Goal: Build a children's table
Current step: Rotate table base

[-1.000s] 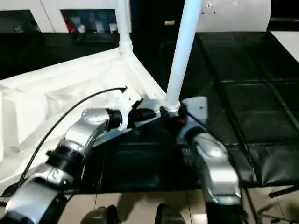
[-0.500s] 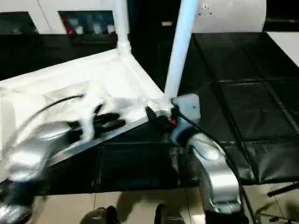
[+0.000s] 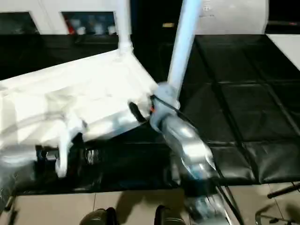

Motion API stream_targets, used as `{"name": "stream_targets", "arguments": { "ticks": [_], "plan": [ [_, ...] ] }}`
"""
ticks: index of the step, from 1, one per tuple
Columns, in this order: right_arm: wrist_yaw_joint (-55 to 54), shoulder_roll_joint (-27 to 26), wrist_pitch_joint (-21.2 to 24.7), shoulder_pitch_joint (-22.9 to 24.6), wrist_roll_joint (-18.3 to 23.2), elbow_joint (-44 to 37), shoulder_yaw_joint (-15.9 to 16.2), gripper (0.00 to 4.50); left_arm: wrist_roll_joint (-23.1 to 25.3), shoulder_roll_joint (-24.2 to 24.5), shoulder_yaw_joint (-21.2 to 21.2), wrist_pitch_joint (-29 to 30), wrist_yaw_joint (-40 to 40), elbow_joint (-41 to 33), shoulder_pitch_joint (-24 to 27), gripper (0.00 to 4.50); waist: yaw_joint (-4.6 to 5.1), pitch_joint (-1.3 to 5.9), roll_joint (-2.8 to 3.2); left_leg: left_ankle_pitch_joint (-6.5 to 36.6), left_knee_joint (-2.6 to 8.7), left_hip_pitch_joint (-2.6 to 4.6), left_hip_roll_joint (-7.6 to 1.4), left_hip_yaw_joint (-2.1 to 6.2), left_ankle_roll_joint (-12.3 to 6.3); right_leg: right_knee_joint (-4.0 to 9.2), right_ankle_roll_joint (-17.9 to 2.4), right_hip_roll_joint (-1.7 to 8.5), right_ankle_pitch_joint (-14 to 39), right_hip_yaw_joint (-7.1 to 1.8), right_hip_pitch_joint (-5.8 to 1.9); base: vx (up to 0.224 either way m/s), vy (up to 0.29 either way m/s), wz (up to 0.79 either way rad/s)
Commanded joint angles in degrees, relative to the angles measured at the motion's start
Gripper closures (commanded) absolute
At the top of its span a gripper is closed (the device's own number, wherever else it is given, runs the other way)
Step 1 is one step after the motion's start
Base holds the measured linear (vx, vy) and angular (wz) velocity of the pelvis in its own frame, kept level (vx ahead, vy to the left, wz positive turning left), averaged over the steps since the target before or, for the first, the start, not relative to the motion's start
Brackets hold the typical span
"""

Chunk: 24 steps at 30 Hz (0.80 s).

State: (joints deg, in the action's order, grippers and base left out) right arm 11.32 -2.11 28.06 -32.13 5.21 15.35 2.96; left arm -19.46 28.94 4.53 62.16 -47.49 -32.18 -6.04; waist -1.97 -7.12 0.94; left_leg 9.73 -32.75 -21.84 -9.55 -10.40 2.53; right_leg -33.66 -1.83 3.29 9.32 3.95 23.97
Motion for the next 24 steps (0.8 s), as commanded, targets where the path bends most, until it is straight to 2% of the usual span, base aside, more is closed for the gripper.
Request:
{"name": "stream_targets", "arguments": {
  "ticks": [1,3,4,7,8,10,13,15,19,21,23,24],
  "plan": [
    [-2.6,-0.3,-1.8,-1.1,-0.7,3.2,-1.2,0.00,1.3,0.5,0.6,1.1,2.1,-0.7,0.2,1.57,0.28,4.30,0.28,8.6,3.33,1.34,-3.00,1.06,-0.45,3.30,-9.7,4.37,13.6,-3.54,-2.97,0.000,0.000,0.00],
    [-8.6,-0.5,-5.1,-4.1,-1.0,8.8,-4.2,0.00,4.1,2.3,3.2,0.7,5.5,0.3,0.9,1.57,0.25,4.51,0.30,9.1,3.23,1.17,-2.94,1.15,-0.20,3.04,-9.4,4.26,13.2,-3.43,-3.11,0.000,0.000,0.00],
    [-8.7,-0.5,-5.2,-4.2,-1.0,8.9,-4.3,0.00,4.2,2.3,3.2,0.7,5.6,0.4,0.9,1.57,0.30,4.40,0.30,9.5,3.23,1.21,-2.97,1.16,-0.02,3.08,-9.3,4.34,13.9,-3.46,-2.93,0.000,0.000,0.00],
    [-15.7,1.5,-9.4,-6.9,-2.4,15.0,-7.6,0.00,7.4,3.6,4.4,-0.2,9.5,2.0,1.8,1.53,0.11,4.36,0.54,11.9,3.12,1.58,-2.88,1.06,0.84,3.40,-8.4,4.09,16.5,-3.42,-2.54,0.000,0.000,0.00],
    [-18.2,2.6,-11.7,-8.2,-3.0,18.0,-8.8,0.00,8.6,3.9,4.4,-0.7,10.6,2.4,2.1,1.53,-0.09,4.55,0.62,12.1,3.05,1.78,-2.97,1.05,1.08,3.34,-8.2,4.13,16.5,-3.39,-2.45,0.000,0.000,0.00],
    [-20.0,3.6,-13.3,-8.9,-3.2,20.0,-9.9,0.00,9.4,3.9,4.1,-1.2,11.4,2.7,2.2,1.53,-0.59,4.66,0.74,12.8,2.94,2.00,-3.01,1.06,1.87,3.13,-8.1,4.01,15.5,-3.38,-2.24,0.000,0.000,0.00],
    [-22.9,8.7,-17.4,-10.8,-2.8,25.5,-13.2,0.00,11.1,4.2,3.6,-3.9,13.7,4.6,1.0,1.53,-0.92,4.79,0.37,13.5,2.77,1.75,-2.81,0.96,1.82,3.04,-8.2,3.98,15.0,-3.38,-2.38,0.000,0.000,0.00],
    [-22.8,10.2,-18.0,-10.8,-2.7,26.4,-13.7,0.00,11.3,4.1,3.4,-4.6,14.3,5.3,0.6,1.53,-1.43,4.78,0.34,14.1,2.46,2.10,-2.71,0.65,1.51,3.23,-7.9,3.89,15.7,-3.51,-1.98,0.000,0.000,0.00],
    [-22.5,13.5,-20.1,-11.0,-2.8,28.7,-14.4,0.00,12.1,3.5,3.4,-7.4,15.5,6.7,-0.2,1.53,-1.79,4.88,0.01,13.1,2.48,1.21,-2.56,0.90,1.02,3.07,-6.6,3.98,16.9,-3.34,-2.64,0.000,0.000,0.00],
    [-22.3,14.2,-21.0,-11.1,-2.9,29.7,-14.4,0.00,12.1,3.0,3.4,-8.3,15.8,7.0,-0.4,1.53,-1.75,4.88,-0.20,13.1,2.30,0.97,-2.47,0.93,0.82,3.00,-6.9,4.00,17.1,-3.34,-2.73,0.000,0.000,0.00],
    [-18.0,16.0,-23.8,-10.9,-1.9,30.5,-14.1,0.00,11.9,-0.4,2.6,-12.7,18.2,9.2,-1.7,1.53,-1.68,4.86,0.34,13.6,2.20,0.82,-2.37,0.99,0.69,3.09,-7.0,4.09,17.7,-3.23,-2.75,0.000,0.000,0.00],
    [-15.4,16.0,-24.1,-10.2,-1.3,29.2,-13.7,0.00,11.6,-2.1,2.0,-14.2,19.4,9.8,-1.9,1.53,-1.58,4.84,0.29,14.4,2.05,0.90,-2.33,0.94,0.41,3.30,-7.1,4.03,17.9,-3.21,-2.73,0.000,0.000,0.00]
  ]
}}
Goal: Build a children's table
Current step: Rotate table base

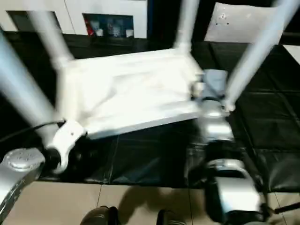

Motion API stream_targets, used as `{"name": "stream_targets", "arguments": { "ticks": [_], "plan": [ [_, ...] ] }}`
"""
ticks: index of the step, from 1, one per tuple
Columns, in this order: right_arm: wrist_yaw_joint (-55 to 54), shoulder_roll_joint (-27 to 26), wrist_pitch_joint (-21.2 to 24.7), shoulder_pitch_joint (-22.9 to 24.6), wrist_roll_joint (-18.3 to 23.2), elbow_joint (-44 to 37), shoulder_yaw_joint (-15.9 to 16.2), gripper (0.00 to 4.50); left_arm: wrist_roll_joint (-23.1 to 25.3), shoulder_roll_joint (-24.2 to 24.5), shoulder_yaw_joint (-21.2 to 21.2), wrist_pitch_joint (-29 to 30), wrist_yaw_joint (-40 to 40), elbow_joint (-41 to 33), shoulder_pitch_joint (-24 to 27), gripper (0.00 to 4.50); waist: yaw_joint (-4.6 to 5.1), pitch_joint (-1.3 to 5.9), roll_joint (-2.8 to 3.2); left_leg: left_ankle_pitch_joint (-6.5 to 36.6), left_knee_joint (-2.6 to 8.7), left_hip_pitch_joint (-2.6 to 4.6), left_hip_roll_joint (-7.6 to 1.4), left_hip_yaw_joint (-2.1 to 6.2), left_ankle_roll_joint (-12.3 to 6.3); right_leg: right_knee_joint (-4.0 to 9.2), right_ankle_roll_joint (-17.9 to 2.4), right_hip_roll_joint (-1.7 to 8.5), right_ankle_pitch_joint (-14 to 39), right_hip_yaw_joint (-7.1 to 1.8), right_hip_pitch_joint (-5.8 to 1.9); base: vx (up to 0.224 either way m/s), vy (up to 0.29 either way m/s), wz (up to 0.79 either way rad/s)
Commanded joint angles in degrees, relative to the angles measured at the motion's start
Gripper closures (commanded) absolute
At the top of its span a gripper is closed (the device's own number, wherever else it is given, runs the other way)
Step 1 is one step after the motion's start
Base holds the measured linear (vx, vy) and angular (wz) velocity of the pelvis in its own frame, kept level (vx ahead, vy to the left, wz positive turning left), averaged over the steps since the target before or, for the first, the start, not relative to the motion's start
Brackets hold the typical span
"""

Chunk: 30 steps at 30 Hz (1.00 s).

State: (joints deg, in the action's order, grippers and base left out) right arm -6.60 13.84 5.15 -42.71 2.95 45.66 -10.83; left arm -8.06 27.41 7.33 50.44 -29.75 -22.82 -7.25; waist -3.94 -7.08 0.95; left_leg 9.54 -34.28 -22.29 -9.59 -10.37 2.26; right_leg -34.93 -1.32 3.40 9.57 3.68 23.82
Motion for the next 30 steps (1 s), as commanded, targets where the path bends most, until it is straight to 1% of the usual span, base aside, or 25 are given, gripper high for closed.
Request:
{"name": "stream_targets", "arguments": {
  "ticks": [1,5,7,8,9,10,11,12,13,14,15,16,17,18,19,20,21,22,23,25,26,27,28,29,30],
  "plan": [
    [4.1,0.0,-1.5,0.7,1.4,-1.8,0.4,0.00,0.0,-1.6,-1.2,-3.5,2.4,0.8,-0.8,1.53,0.62,4.85,0.03,14.2,3.67,0.83,-2.29,1.04,0.20,4.49,-7.8,3.99,16.9,-2.87,-2.98,0.000,0.000,0.00],
    [16.2,-1.1,0.3,5.9,4.9,-11.9,3.8,0.00,-1.2,-6.4,-3.9,-9.3,5.3,0.0,1.2,1.53,1.31,4.78,-0.30,13.7,3.61,0.39,-2.42,1.20,-1.80,4.81,-7.7,4.10,17.3,-2.69,-3.35,0.000,0.000,0.00],
    [22.7,-1.1,4.0,10.8,8.3,-21.5,7.1,0.00,-3.5,-10.4,-7.2,-10.8,7.6,-2.5,4.4,1.26,1.86,4.78,-0.43,12.3,3.61,0.13,-2.65,1.28,-2.85,4.65,-8.6,4.08,16.2,-2.65,-3.42,0.000,0.000,0.00],
    [22.8,-1.1,4.1,10.9,8.3,-21.6,7.2,0.00,-3.5,-10.5,-7.3,-10.8,7.7,-2.5,4.4,1.26,1.90,4.70,-0.36,12.2,3.61,0.18,-2.63,1.23,-3.10,4.69,-8.9,3.94,16.2,-2.61,-3.41,0.000,0.000,0.00],
    [23.5,-0.9,4.9,12.0,8.7,-23.8,8.2,0.00,-3.8,-11.5,-8.1,-11.3,8.4,-3.3,5.4,1.16,1.95,4.63,0.04,12.6,3.58,0.45,-2.77,1.18,-3.43,4.98,-9.1,3.84,16.7,-2.62,-2.99,0.000,0.000,0.00],
    [24.8,-0.4,7.2,14.3,9.5,-27.8,9.9,0.00,-4.1,-12.9,-9.0,-12.0,9.4,-5.0,7.4,1.16,1.95,4.56,-0.07,13.2,3.67,0.63,-2.87,1.20,-3.56,5.08,-9.2,3.69,17.6,-2.60,-2.88,0.000,0.000,0.00],
    [25.5,-0.1,8.6,15.8,9.9,-30.3,10.9,0.00,-3.7,-13.6,-9.4,-12.7,10.5,-6.0,8.9,0.93,1.94,4.46,-0.07,13.8,3.71,0.67,-2.95,1.15,-3.63,5.23,-9.1,3.67,18.4,-2.62,-2.73,0.000,0.000,0.00],
    [25.9,0.3,10.0,17.6,10.3,-33.2,12.0,0.00,-3.2,-14.2,-9.8,-13.5,11.5,-7.2,10.8,0.86,1.86,4.14,-0.02,15.2,3.96,0.74,-3.14,1.30,-3.27,5.54,-8.2,3.64,20.8,-2.56,-2.63,0.000,0.000,0.00],
    [27.2,0.7,13.7,21.5,11.1,-39.7,13.1,0.00,-2.4,-15.8,-10.7,-15.9,13.7,-9.6,15.4,0.84,1.89,3.79,0.42,17.6,4.12,1.15,-3.13,1.34,-2.75,5.87,-7.4,3.56,23.9,-2.56,-2.02,0.000,0.000,0.00],
    [27.2,0.7,13.8,21.6,11.2,-40.0,13.2,0.00,-2.4,-15.8,-10.8,-16.0,13.7,-9.7,15.6,0.82,2.04,3.61,0.25,18.3,4.15,0.99,-3.07,1.34,-2.57,6.09,-6.6,3.40,24.7,-2.55,-2.15,0.000,0.000,0.00],
    [27.7,0.8,15.2,23.0,11.5,-42.3,13.4,0.00,-2.5,-16.5,-11.3,-16.9,14.2,-10.7,17.3,0.82,1.91,3.39,0.52,19.5,4.47,1.03,-3.29,1.55,-1.99,6.32,-5.6,3.59,26.3,-2.56,-2.01,0.000,0.000,0.00],
    [27.7,0.8,15.2,23.0,11.5,-42.3,13.4,0.00,-2.5,-16.5,-11.3,-16.9,14.2,-10.7,17.3,0.74,2.10,3.37,0.32,21.7,4.45,1.48,-3.14,1.57,-1.45,6.70,-4.7,3.46,29.1,-2.41,-1.66,0.000,0.000,0.00],
    [28.0,1.1,16.7,24.6,11.6,-45.0,13.8,0.00,-2.5,-16.9,-11.6,-17.9,14.4,-12.1,19.5,0.61,2.08,3.36,0.34,22.4,4.42,1.62,-3.02,1.67,-1.15,6.79,-4.3,3.50,30.3,-2.33,-1.54,0.000,0.000,0.00],
    [28.6,1.8,19.9,27.5,12.8,-50.2,14.8,0.00,-2.4,-17.7,-12.1,-19.6,14.7,-15.0,24.2,0.49,2.06,3.04,0.36,23.1,4.55,1.52,-3.01,1.83,-0.83,7.20,-3.2,3.60,31.6,-2.38,-1.54,0.000,0.000,0.00],
    [28.9,2.3,21.2,28.8,13.3,-52.4,15.4,0.00,-1.9,-17.9,-12.2,-20.4,14.8,-16.1,26.4,0.44,2.11,2.90,0.33,23.9,5.01,1.16,-3.38,2.19,-0.35,7.22,-2.3,3.79,32.3,-2.29,-1.91,0.000,0.000,0.00],
    [29.0,2.7,22.4,29.7,13.8,-54.0,16.0,0.00,-1.2,-18.1,-12.6,-21.3,15.4,-16.7,28.1,0.42,2.25,2.68,0.33,24.6,5.07,1.08,-3.32,2.24,-0.29,7.40,-1.9,3.74,32.8,-2.23,-1.81,0.000,0.000,0.00],
    [29.1,2.9,23.0,30.2,14.1,-54.9,16.2,0.00,-0.8,-18.3,-12.8,-21.6,16.0,-17.0,28.7,0.26,2.44,2.46,0.48,26.6,5.12,1.68,-3.26,2.20,0.18,7.82,-0.9,3.49,34.2,-2.24,-1.22,0.000,0.000,0.00],
    [29.2,3.2,23.9,30.9,14.5,-56.0,16.5,0.00,-0.1,-18.7,-13.5,-22.0,16.9,-17.2,29.7,0.26,2.64,2.42,0.43,27.4,4.97,1.88,-3.04,2.22,0.34,7.86,-0.6,3.41,34.9,-2.15,-1.10,0.000,0.000,0.00],
    [29.5,3.7,25.6,32.4,15.2,-58.1,17.2,0.00,1.3,-19.9,-15.5,-22.9,19.5,-17.4,30.6,0.11,2.83,2.21,0.39,28.4,4.97,1.90,-2.89,2.42,0.70,8.45,0.6,3.61,37.0,-1.90,-1.22,0.000,0.000,0.00],
    [29.9,4.1,27.8,33.8,15.8,-60.1,17.4,0.00,1.8,-20.3,-17.3,-23.9,21.3,-17.0,29.9,0.11,2.90,2.06,0.43,28.9,4.89,2.34,-2.64,2.54,0.67,8.94,1.3,3.60,38.2,-1.63,-1.02,0.000,0.000,0.00],
    [30.2,4.3,28.7,34.4,15.9,-60.7,17.5,0.00,1.2,-20.2,-18.2,-24.2,21.4,-16.2,28.6,0.11,2.91,1.94,0.31,29.1,4.94,2.31,-2.59,2.58,0.65,9.20,1.8,3.62,39.0,-1.56,-1.04,0.000,0.000,0.00],
    [30.7,4.5,29.1,34.9,16.1,-61.1,17.8,0.00,0.7,-19.8,-18.7,-24.6,21.1,-15.2,27.3,0.11,2.87,1.70,0.37,30.7,4.58,3.06,-2.28,2.63,0.83,9.90,2.7,3.51,41.5,-1.25,-0.35,0.000,0.000,0.00],
    [32.1,4.8,29.3,35.4,17.0,-61.6,18.5,0.00,-0.1,-19.1,-19.0,-25.2,20.2,-13.7,25.7,0.11,2.90,1.55,0.57,31.7,4.40,3.42,-2.11,2.66,0.81,10.40,3.3,3.44,42.7,-0.95,-0.16,0.000,0.000,0.00],
    [33.3,5.1,29.7,35.8,17.7,-62.3,19.0,0.00,-0.4,-18.5,-18.9,-25.7,19.5,-12.9,25.0,0.11,3.07,1.45,0.99,33.8,4.57,3.80,-2.29,3.00,1.13,10.59,3.4,3.29,42.3,-0.26,-0.32,0.000,0.000,0.00],
    [36.2,6.3,30.2,36.5,19.0,-64.1,20.4,0.00,-0.9,-17.6,-18.8,-26.7,18.5,-11.3,23.4,0.11,3.21,1.45,1.10,34.7,4.90,3.60,-2.50,3.30,1.13,10.52,3.4,3.23,41.1,0.11,-0.87,0.000,0.000,0.00]
  ]
}}
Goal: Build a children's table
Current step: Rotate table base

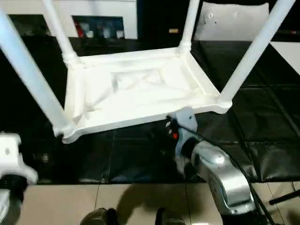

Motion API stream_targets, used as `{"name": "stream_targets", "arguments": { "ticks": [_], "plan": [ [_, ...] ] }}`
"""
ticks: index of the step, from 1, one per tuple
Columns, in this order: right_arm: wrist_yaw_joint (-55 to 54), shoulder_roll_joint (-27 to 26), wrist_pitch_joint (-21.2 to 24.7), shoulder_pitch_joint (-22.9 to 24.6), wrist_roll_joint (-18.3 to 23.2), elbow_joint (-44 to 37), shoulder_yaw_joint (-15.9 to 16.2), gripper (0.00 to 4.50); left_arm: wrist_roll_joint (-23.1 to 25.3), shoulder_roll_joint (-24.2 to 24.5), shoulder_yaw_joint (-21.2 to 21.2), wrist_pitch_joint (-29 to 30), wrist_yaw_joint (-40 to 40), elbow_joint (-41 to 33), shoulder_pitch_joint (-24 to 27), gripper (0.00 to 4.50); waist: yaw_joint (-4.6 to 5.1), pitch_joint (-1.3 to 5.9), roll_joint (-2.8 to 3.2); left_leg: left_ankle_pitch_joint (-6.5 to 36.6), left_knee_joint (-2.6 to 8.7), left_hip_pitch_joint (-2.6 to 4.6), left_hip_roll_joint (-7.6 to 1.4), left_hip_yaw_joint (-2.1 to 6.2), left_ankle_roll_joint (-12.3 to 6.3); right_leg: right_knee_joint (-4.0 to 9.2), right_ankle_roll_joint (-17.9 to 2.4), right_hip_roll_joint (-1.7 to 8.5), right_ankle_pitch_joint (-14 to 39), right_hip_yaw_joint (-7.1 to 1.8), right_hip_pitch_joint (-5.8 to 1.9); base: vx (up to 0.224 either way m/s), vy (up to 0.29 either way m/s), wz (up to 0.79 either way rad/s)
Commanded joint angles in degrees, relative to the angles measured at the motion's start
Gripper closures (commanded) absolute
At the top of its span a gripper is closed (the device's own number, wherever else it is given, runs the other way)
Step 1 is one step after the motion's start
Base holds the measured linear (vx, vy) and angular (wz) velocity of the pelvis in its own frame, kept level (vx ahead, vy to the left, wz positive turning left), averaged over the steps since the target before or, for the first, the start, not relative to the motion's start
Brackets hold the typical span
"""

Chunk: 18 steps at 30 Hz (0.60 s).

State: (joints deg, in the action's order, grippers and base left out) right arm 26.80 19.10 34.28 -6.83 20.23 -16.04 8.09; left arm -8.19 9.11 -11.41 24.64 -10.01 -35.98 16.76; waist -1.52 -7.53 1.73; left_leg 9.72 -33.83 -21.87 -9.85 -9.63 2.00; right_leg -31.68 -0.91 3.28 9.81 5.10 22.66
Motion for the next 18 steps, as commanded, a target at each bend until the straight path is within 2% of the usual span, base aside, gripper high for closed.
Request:
{"name": "stream_targets", "arguments": {
  "ticks": [1,2,3,4,5,7,8,9,11,12,13,14,15,16,17,18],
  "plan": [
    [3.9,1.6,1.3,0.9,2.2,-3.1,2.1,0.00,-1.2,1.0,-0.1,-1.0,-1.6,2.6,-1.3,0.11,1.02,1.97,0.48,36.0,5.40,2.07,-2.86,3.16,1.45,6.47,2.9,3.38,37.3,-0.80,-1.23,0.000,0.000,0.00],
    [7.8,3.5,1.7,1.6,3.9,-5.5,4.0,0.00,-1.7,2.0,-0.1,-1.6,-3.0,5.1,-4.3,0.11,0.76,1.97,0.91,36.8,6.01,1.75,-3.37,3.51,1.69,5.58,2.2,3.65,35.0,-1.04,-1.71,0.000,0.000,0.00],
    [9.1,4.1,1.9,1.8,4.5,-6.2,4.5,0.00,-1.8,2.4,0.0,-1.8,-3.6,6.1,-5.6,0.11,0.70,2.04,0.91,38.6,6.14,2.32,-3.45,3.62,2.16,5.58,1.7,3.84,33.3,-1.31,-1.41,0.000,0.000,0.00],
    [10.2,4.6,2.1,1.8,5.1,-6.8,4.9,0.00,-2.5,2.8,-0.1,-1.6,-4.7,7.6,-7.4,0.11,0.66,1.77,0.79,38.6,5.84,2.64,-3.00,3.47,2.45,6.09,1.0,4.37,34.7,-1.46,-0.92,0.000,0.000,0.00],
    [10.4,4.6,2.1,1.8,5.1,-6.8,5.0,0.00,-2.8,3.1,0.0,-1.3,-5.4,8.2,-8.2,0.11,0.82,1.68,0.67,37.7,5.46,2.58,-2.71,3.46,2.54,6.43,0.7,4.89,37.0,-1.30,-0.89,0.000,0.000,0.00],
    [10.3,4.4,2.1,1.7,4.9,-6.8,4.9,0.00,-2.9,3.9,0.0,-1.1,-6.2,9.8,-9.9,0.11,1.27,1.65,0.57,37.3,5.43,2.10,-2.69,3.71,2.65,6.48,0.9,5.10,38.9,-0.97,-1.24,0.000,0.000,0.00],
    [10.1,4.1,2.1,1.6,4.7,-6.5,4.7,0.00,-3.4,4.3,-0.1,-0.4,-6.8,10.8,-10.8,0.11,1.38,1.59,0.62,37.6,5.43,2.15,-2.68,3.80,2.70,6.58,1.1,5.08,39.5,-0.88,-1.16,0.000,0.000,0.00],
    [10.0,3.9,2.1,1.4,4.5,-6.3,4.7,0.00,-3.5,4.9,-0.1,-0.4,-6.9,12.0,-11.7,0.11,1.55,1.58,0.53,37.9,5.04,2.81,-2.41,3.69,2.56,7.12,1.4,5.01,41.1,-0.66,-0.61,0.000,0.000,0.00],
    [10.1,3.7,1.9,1.2,4.4,-5.8,4.8,0.00,-4.2,5.4,-0.4,0.3,-7.1,13.6,-13.0,0.11,1.91,1.14,0.94,40.6,4.65,4.08,-2.20,3.64,2.49,8.63,2.3,4.13,42.7,1.17,0.19,0.000,0.000,0.00],
    [10.8,3.8,1.6,1.0,5.2,-5.7,5.0,0.00,-4.5,6.0,-0.4,-0.2,-7.8,15.3,-14.1,0.11,2.27,0.64,1.87,47.3,7.52,2.74,-3.76,4.18,3.13,5.92,1.9,2.30,36.0,3.00,-1.98,0.000,0.000,0.00],
    [10.9,3.8,1.6,1.0,5.3,-5.6,5.0,0.00,-4.6,6.1,-0.3,-0.3,-7.9,15.4,-14.2,0.11,-1.20,1.31,3.19,54.3,12.67,-3.06,-5.81,3.28,4.62,-7.32,-1.9,1.64,15.4,1.02,-6.60,-0.057,-0.004,-0.02],
    [11.5,3.9,1.5,0.8,5.7,-5.7,5.3,0.00,-5.8,6.3,-0.2,-0.4,-9.4,16.6,-15.5,0.11,-1.94,1.87,2.03,52.1,11.99,-1.85,-5.38,2.35,2.79,-7.08,-1.6,1.67,10.9,-0.57,-4.83,-0.012,-0.082,0.06],
    [11.5,3.9,1.5,0.8,5.7,-5.7,5.4,0.00,-5.9,6.3,-0.2,-0.3,-9.5,16.6,-15.5,0.11,-1.41,2.56,-1.24,42.3,7.43,3.26,-2.49,1.84,3.92,-2.06,-0.3,4.32,29.9,-4.80,-0.22,-0.012,-0.082,0.06],
    [11.6,3.8,1.5,0.7,5.6,-5.7,5.5,0.00,-6.8,6.3,-0.1,0.0,-10.4,17.0,-16.2,0.11,-1.15,1.31,-2.66,17.4,-4.92,5.35,2.62,2.45,1.17,8.68,1.5,9.30,63.1,-5.48,4.20,0.051,-0.095,-0.06],
    [11.8,3.6,1.3,0.6,5.5,-5.6,5.8,0.00,-7.9,6.3,0.2,0.3,-11.6,17.4,-16.9,0.11,-1.51,1.95,-2.28,7.2,-4.29,2.41,2.59,4.26,-0.57,7.51,0.9,10.25,63.0,-7.53,0.73,0.000,0.000,0.00],
    [11.7,3.4,1.1,0.4,5.2,-5.4,6.1,0.00,-9.1,6.3,0.7,1.0,-13.0,17.5,-17.5,0.11,-2.39,1.81,-1.39,5.4,-0.68,0.00,0.50,5.18,0.12,5.15,0.0,9.69,55.3,-6.65,-2.05,0.062,-0.014,-0.16]
  ]
}}
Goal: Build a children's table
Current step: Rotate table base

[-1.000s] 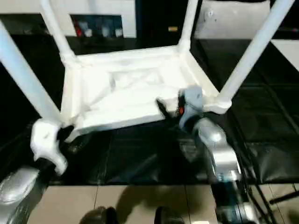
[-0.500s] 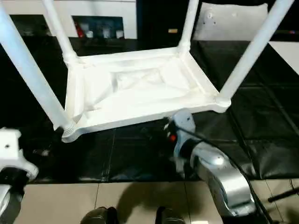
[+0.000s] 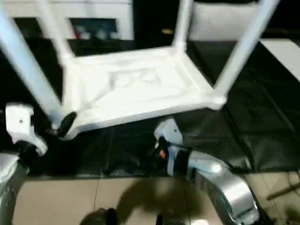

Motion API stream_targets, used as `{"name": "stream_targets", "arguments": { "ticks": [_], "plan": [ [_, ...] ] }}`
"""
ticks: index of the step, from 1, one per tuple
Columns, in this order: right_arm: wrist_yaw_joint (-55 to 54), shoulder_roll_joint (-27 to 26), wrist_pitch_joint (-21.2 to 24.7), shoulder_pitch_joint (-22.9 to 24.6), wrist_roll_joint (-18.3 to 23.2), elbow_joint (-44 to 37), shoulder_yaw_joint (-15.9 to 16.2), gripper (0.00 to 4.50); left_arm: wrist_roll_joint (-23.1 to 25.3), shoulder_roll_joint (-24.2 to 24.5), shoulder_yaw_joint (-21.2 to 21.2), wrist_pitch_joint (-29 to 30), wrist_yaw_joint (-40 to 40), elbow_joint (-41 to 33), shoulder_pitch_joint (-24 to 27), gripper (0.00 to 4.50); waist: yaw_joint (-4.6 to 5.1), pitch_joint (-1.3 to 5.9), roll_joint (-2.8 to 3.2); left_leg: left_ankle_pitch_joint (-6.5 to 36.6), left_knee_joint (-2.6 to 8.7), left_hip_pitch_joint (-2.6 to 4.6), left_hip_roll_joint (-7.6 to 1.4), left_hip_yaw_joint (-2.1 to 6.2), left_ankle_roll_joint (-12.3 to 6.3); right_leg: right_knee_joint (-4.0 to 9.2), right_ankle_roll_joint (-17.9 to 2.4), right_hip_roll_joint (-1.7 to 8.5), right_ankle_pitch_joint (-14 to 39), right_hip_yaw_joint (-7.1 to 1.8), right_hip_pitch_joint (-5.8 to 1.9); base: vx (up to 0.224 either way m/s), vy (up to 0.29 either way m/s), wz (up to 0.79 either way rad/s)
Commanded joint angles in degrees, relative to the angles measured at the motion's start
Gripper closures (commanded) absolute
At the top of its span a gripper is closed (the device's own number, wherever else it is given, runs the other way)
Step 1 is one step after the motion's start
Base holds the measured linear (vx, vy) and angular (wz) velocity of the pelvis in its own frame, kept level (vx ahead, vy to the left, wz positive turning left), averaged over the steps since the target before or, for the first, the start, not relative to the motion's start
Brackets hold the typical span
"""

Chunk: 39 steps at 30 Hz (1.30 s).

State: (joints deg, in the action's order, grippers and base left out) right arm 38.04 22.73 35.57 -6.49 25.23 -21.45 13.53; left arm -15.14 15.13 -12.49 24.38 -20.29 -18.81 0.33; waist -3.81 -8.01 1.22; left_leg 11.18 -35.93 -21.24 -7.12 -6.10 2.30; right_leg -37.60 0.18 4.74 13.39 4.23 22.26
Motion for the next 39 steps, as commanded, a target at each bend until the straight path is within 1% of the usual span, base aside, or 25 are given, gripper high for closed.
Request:
{"name": "stream_targets", "arguments": {
  "ticks": [1,2,3,4,5,6,7,9,11,12,13,14,15,17,20,22,24,25,27,29,30,33,34,35,39],
  "plan": [
    [-0.1,-0.6,-0.6,-0.1,-0.5,0.6,0.8,0.00,-3.3,0.4,2.5,1.8,-4.2,0.2,-1.5,0.11,0.07,2.90,0.46,12.5,4.97,0.88,-4.52,1.98,1.93,8.63,-4.8,4.02,34.7,-3.80,-0.33,0.056,-0.004,0.01],
    [-0.8,-0.9,-1.0,-0.2,-1.3,1.2,0.9,0.00,-4.2,0.5,2.9,2.2,-5.2,0.1,-1.7,0.11,0.79,3.38,0.72,16.3,5.86,0.89,-5.41,2.30,2.54,7.37,-6.4,2.83,26.0,-3.69,-0.48,0.056,-0.004,0.01],
    [-4.0,-1.7,-0.7,-0.7,-3.6,3.4,0.6,0.00,-5.8,0.9,3.9,3.7,-7.3,-0.6,-1.6,0.11,1.00,3.54,1.38,20.6,6.59,0.87,-6.02,2.24,3.39,6.46,-9.6,2.57,14.4,-3.92,-0.60,0.000,0.000,0.00],
    [-4.7,-1.8,-0.7,-0.8,-4.1,3.9,0.5,0.00,-6.1,1.0,4.2,4.0,-7.7,-0.8,-1.5,0.11,1.11,3.71,1.39,21.5,6.74,0.57,-5.66,1.78,3.63,6.35,-11.5,2.74,9.7,-4.08,-0.82,0.000,0.000,0.00],
    [-7.4,-2.4,-0.9,-1.5,-6.3,5.8,0.2,0.00,-7.0,1.5,5.0,4.8,-9.0,-1.3,-1.3,0.11,1.09,3.69,1.29,22.3,6.73,0.64,-5.68,1.64,3.48,6.40,-11.9,2.93,9.7,-4.21,-0.83,0.000,0.000,0.00],
    [-9.2,-2.7,-1.1,-1.9,-7.6,7.2,-0.1,0.00,-7.7,1.9,5.6,5.1,-10.0,-1.4,-1.2,0.11,1.10,3.43,1.03,23.5,6.82,0.56,-5.32,1.16,3.18,6.89,-11.9,3.25,13.4,-4.28,-0.81,0.000,0.000,0.00],
    [-12.7,-4.1,-1.8,-3.5,-9.4,11.1,-1.4,0.00,-8.9,2.7,7.1,6.2,-12.1,-1.7,-1.1,0.11,1.13,3.40,0.40,24.1,6.66,0.57,-5.08,0.78,2.88,7.41,-11.1,3.71,18.0,-4.57,-0.81,0.000,0.000,0.00],
    [-14.3,-4.7,-2.3,-4.4,-10.2,13.2,-1.9,0.00,-9.3,2.7,7.9,6.8,-12.9,-1.7,-1.2,0.11,1.03,3.37,0.45,22.4,6.65,0.32,-5.00,0.51,2.24,7.78,-10.2,4.01,21.2,-4.87,-0.79,0.000,0.000,0.00],
    [-17.2,-5.1,-3.7,-6.1,-12.8,17.1,-1.9,0.00,-9.1,2.8,9.4,7.2,-14.2,-1.2,-1.6,0.11,1.11,3.80,0.31,17.7,6.76,-0.13,-5.08,0.21,1.58,7.40,-10.2,3.73,17.1,-4.91,-1.22,0.000,0.000,0.00],
    [-18.8,-5.1,-4.4,-7.0,-14.3,19.1,-1.8,0.00,-8.8,2.8,10.1,7.2,-14.4,-0.8,-1.9,0.11,1.22,3.90,-0.08,16.1,6.78,-0.25,-5.10,0.03,1.26,7.31,-10.3,3.57,15.2,-4.93,-1.33,0.000,0.000,0.00],
    [-21.1,-5.4,-5.3,-8.3,-16.2,22.0,-2.0,0.00,-8.6,2.7,11.0,7.3,-14.8,-0.4,-2.3,0.11,1.17,4.29,-0.04,12.0,6.52,-0.53,-4.93,-0.26,0.30,6.86,-11.0,3.57,10.2,-5.00,-1.82,0.000,0.000,0.00],
    [-21.1,-5.4,-5.3,-8.3,-16.2,22.0,-2.0,0.00,-8.6,2.7,11.0,7.3,-14.8,-0.4,-2.3,0.11,1.14,4.42,-0.04,10.4,6.42,-0.48,-4.93,-0.43,-0.13,6.74,-11.3,3.46,8.4,-4.93,-1.69,0.000,0.000,0.00],
    [-22.5,-5.7,-5.9,-9.4,-17.1,24.1,-2.4,0.00,-8.8,2.5,11.5,7.5,-15.0,-0.3,-2.7,0.11,1.27,4.49,-0.32,8.1,6.17,-0.67,-4.78,-0.78,-1.32,6.61,-12.0,3.44,5.6,-4.98,-1.98,0.000,0.000,0.00],
    [-24.3,-6.3,-7.5,-11.4,-18.3,27.8,-2.8,0.00,-9.7,2.2,12.5,8.1,-15.4,-0.4,-3.4,0.11,1.48,4.68,-0.44,5.5,5.84,-0.70,-4.70,-1.16,-2.69,6.31,-13.5,3.51,2.9,-4.86,-2.25,0.000,0.000,0.00],
    [-24.4,-8.3,-9.9,-14.6,-18.7,32.2,-3.0,0.00,-12.0,1.9,14.6,9.6,-17.0,-1.8,-4.2,0.11,1.97,4.55,-0.32,5.8,5.81,-0.70,-4.81,-1.30,-3.47,6.27,-14.5,3.34,3.7,-4.73,-2.27,0.000,0.000,0.00],
    [-23.8,-10.1,-11.7,-16.8,-18.8,34.9,-2.4,0.00,-14.4,1.2,16.6,11.5,-18.8,-3.6,-4.3,0.11,2.41,4.27,-0.30,8.2,5.94,-0.63,-4.98,-1.42,-3.10,6.58,-14.6,3.35,7.4,-4.75,-2.16,0.000,0.000,0.00],
    [-23.4,-11.0,-12.5,-17.9,-19.1,36.0,-1.6,0.00,-15.0,0.8,18.2,12.1,-19.4,-4.5,-4.1,0.11,2.70,4.20,-0.40,9.3,6.10,-0.61,-5.07,-1.38,-2.45,6.64,-14.3,3.26,9.3,-4.69,-2.23,0.000,0.000,0.00],
    [-23.2,-11.7,-12.9,-18.5,-19.0,36.7,-1.4,0.00,-15.3,0.3,19.3,12.3,-19.7,-4.9,-4.2,0.11,2.85,4.10,-0.53,10.3,6.14,-0.45,-5.12,-1.45,-2.25,6.86,-13.9,3.19,10.6,-4.70,-2.07,0.000,0.000,0.00],
    [-23.1,-12.6,-13.5,-19.2,-18.9,37.7,-1.2,0.00,-15.5,-0.2,20.4,12.4,-19.8,-5.1,-4.3,0.11,3.12,3.99,-0.45,11.3,6.18,-0.50,-5.16,-1.44,-1.95,6.95,-13.6,3.29,12.3,-4.77,-2.05,0.000,0.000,0.00],
    [-22.9,-13.5,-14.8,-20.3,-19.3,39.5,-0.8,0.00,-15.1,-0.9,21.5,12.1,-19.6,-4.4,-5.1,0.11,3.41,3.96,-0.57,11.3,6.26,-0.72,-5.12,-1.43,-1.82,6.98,-13.0,3.25,12.9,-4.70,-2.10,0.000,0.000,0.00],
    [-22.8,-13.9,-15.3,-20.7,-19.5,40.3,-0.7,0.00,-14.8,-1.2,22.0,11.9,-19.5,-3.8,-5.6,0.11,3.52,4.08,-0.55,11.5,6.17,-0.58,-5.13,-1.54,-1.67,7.04,-12.9,3.29,13.3,-4.72,-2.00,0.000,0.000,0.00],
    [-22.6,-15.3,-16.7,-22.1,-20.3,42.8,-0.6,0.00,-14.2,-2.6,23.6,11.6,-19.6,-2.1,-7.5,0.11,3.74,4.18,-0.65,9.7,5.97,-0.63,-5.08,-1.78,-2.15,6.91,-13.3,3.25,11.0,-4.78,-2.05,0.000,0.000,0.00],
    [-22.6,-15.3,-16.7,-22.1,-20.3,42.9,-0.6,0.00,-14.1,-2.6,23.6,11.6,-19.6,-2.0,-7.6,0.11,3.73,4.35,-0.45,8.7,5.79,-0.45,-5.07,-1.94,-2.42,6.87,-13.9,3.18,9.3,-4.81,-1.94,0.000,0.000,0.00],
    [-22.5,-15.6,-17.2,-22.5,-20.6,43.6,-0.6,0.00,-13.8,-3.1,24.1,11.4,-19.5,-1.5,-8.2,0.11,3.74,4.56,-0.50,6.8,5.64,-0.62,-5.10,-1.96,-2.85,6.45,-14.7,3.16,5.9,-4.80,-2.20,0.000,0.000,0.00],
    [-22.5,-16.4,-18.6,-23.2,-21.4,45.7,-1.0,0.00,-11.9,-5.7,25.3,9.1,-18.6,1.6,-11.0,0.11,3.64,4.67,-0.47,4.6,5.44,-0.53,-5.19,-2.19,-4.50,6.13,-16.4,3.00,1.1,-4.67,-2.26,0.000,0.000,0.00]
  ]
}}
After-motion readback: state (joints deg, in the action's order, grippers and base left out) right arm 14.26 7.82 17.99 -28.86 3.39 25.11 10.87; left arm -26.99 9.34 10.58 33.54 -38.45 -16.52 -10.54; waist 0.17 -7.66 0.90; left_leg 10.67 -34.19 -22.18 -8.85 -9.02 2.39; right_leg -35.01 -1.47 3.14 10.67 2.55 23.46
